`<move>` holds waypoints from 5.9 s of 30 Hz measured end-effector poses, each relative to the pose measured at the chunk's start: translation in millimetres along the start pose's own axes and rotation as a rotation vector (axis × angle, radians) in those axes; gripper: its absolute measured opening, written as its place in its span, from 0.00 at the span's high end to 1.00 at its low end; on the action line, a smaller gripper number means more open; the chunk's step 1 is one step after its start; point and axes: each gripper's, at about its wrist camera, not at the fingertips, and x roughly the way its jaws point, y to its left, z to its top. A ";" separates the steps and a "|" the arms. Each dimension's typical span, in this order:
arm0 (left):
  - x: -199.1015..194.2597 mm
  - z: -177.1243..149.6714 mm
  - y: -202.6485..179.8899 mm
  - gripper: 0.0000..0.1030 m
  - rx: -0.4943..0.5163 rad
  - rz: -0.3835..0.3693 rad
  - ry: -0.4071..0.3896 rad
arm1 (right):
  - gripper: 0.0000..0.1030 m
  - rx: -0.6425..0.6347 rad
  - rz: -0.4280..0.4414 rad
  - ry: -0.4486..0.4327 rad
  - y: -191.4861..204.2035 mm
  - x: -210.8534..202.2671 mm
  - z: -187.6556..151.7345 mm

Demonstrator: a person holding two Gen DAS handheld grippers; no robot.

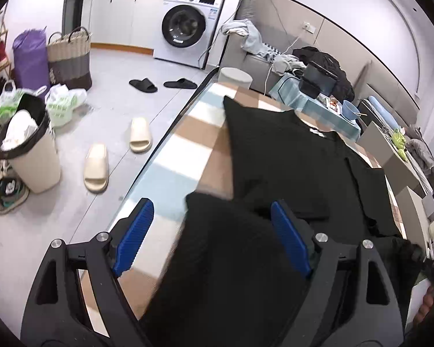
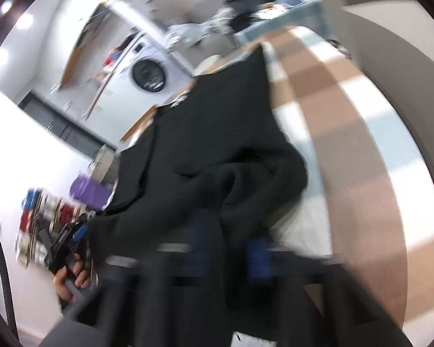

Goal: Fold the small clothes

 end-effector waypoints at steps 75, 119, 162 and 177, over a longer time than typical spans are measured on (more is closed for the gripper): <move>-17.4 -53.4 29.0 0.57 0.002 -0.014 0.096 | 0.53 -0.066 -0.131 -0.038 -50.5 -31.4 -38.1; -71.9 -66.4 30.1 0.97 0.027 -0.120 -0.068 | 0.96 -0.284 -0.065 -0.210 -12.8 -73.7 -65.5; 43.2 -16.7 -8.7 0.39 0.093 -0.041 0.127 | 0.46 -0.173 -0.396 -0.067 -16.4 17.8 5.7; 61.9 -23.6 -28.0 0.81 0.182 -0.075 0.138 | 0.74 -0.216 -0.218 -0.015 -3.7 40.7 4.5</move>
